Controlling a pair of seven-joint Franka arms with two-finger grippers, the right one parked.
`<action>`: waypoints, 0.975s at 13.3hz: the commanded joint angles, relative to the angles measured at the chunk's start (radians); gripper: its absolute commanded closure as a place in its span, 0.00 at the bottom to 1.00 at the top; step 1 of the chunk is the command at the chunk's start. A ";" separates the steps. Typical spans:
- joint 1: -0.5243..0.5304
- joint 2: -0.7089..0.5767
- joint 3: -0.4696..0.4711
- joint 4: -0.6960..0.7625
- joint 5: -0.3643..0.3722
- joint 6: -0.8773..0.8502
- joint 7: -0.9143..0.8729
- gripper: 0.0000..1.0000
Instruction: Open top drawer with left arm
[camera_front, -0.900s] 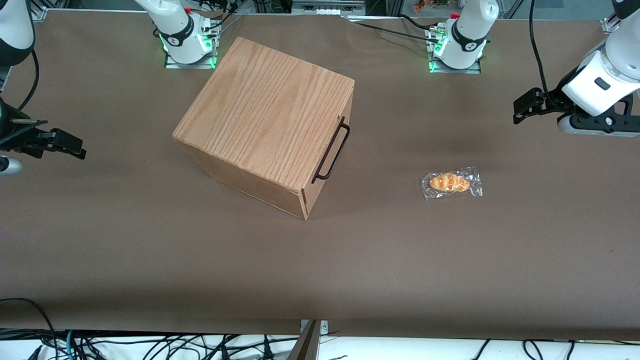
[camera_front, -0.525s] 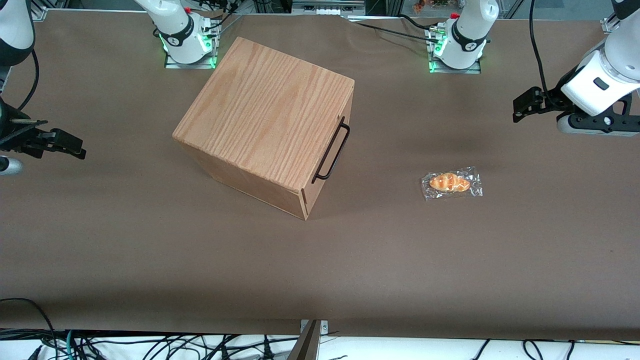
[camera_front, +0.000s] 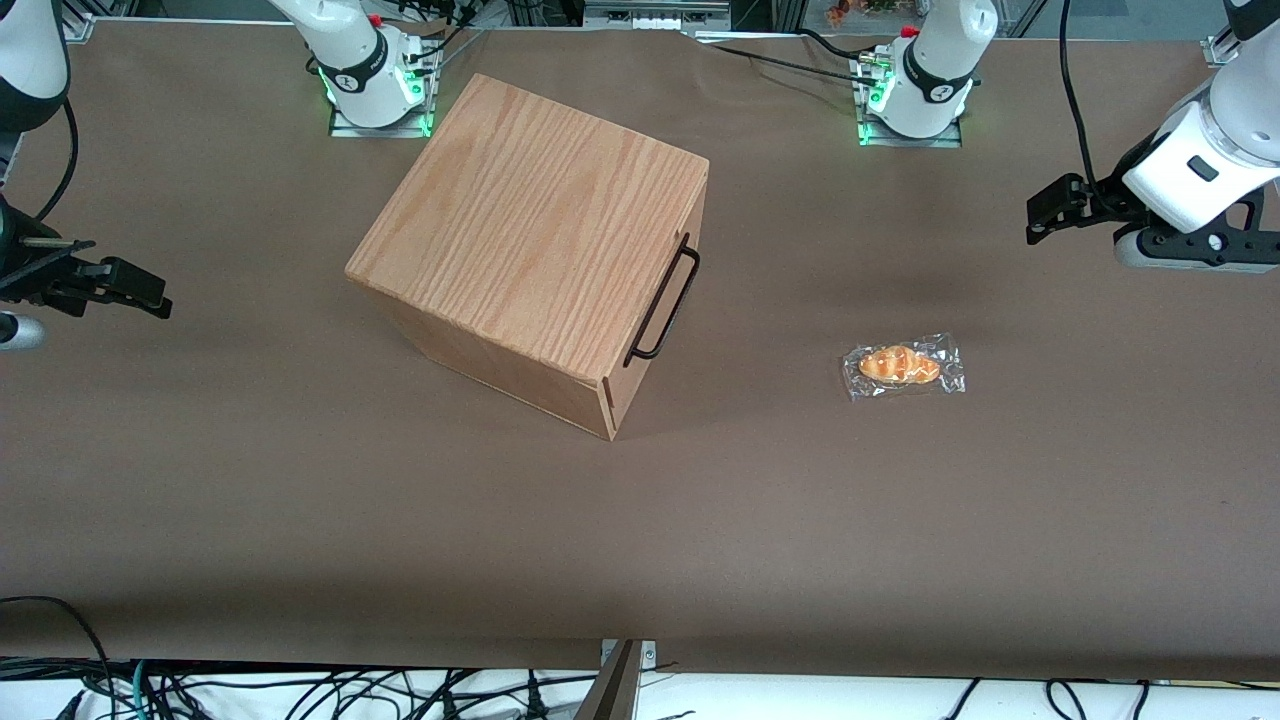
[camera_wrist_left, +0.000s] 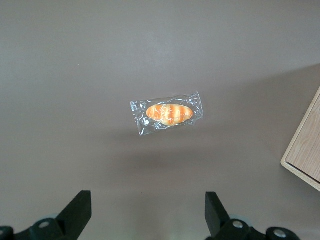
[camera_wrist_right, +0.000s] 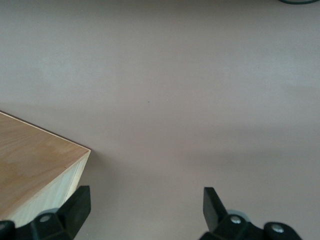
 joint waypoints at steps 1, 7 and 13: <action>0.008 0.014 -0.003 0.034 0.023 -0.027 0.012 0.00; 0.008 0.014 -0.005 0.034 0.023 -0.027 0.012 0.00; -0.030 0.037 -0.044 0.051 0.003 -0.105 0.012 0.00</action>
